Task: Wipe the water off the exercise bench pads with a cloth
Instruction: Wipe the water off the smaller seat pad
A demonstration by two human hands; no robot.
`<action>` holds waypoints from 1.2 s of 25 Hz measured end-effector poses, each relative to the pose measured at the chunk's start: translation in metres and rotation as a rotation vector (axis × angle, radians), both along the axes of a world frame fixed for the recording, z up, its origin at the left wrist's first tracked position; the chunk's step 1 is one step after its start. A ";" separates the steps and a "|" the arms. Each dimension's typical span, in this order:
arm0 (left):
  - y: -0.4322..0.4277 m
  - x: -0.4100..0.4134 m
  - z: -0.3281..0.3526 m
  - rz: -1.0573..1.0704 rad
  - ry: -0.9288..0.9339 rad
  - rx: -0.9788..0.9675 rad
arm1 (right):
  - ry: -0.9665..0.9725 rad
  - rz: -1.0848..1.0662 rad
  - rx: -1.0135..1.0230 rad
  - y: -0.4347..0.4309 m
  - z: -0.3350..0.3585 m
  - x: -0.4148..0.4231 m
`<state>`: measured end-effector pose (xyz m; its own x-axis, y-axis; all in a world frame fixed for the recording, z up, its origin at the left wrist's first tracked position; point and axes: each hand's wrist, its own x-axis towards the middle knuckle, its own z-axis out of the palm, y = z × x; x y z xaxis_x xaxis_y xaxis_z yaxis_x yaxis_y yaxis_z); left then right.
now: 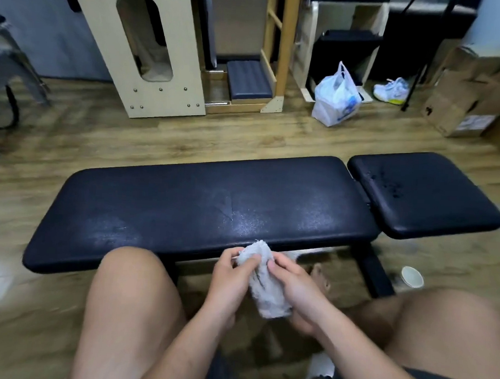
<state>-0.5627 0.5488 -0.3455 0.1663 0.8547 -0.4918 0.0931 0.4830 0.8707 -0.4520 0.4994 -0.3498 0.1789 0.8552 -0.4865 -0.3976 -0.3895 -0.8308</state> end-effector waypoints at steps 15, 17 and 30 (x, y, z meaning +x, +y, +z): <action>-0.007 0.010 -0.008 -0.178 -0.132 0.034 | -0.593 0.222 0.162 -0.027 0.007 0.032; -0.004 0.014 -0.008 -0.197 -0.147 0.050 | -0.358 0.115 0.164 -0.025 0.002 0.038; 0.002 0.033 -0.009 -0.584 -0.068 0.283 | -0.729 0.203 0.109 -0.031 -0.025 0.084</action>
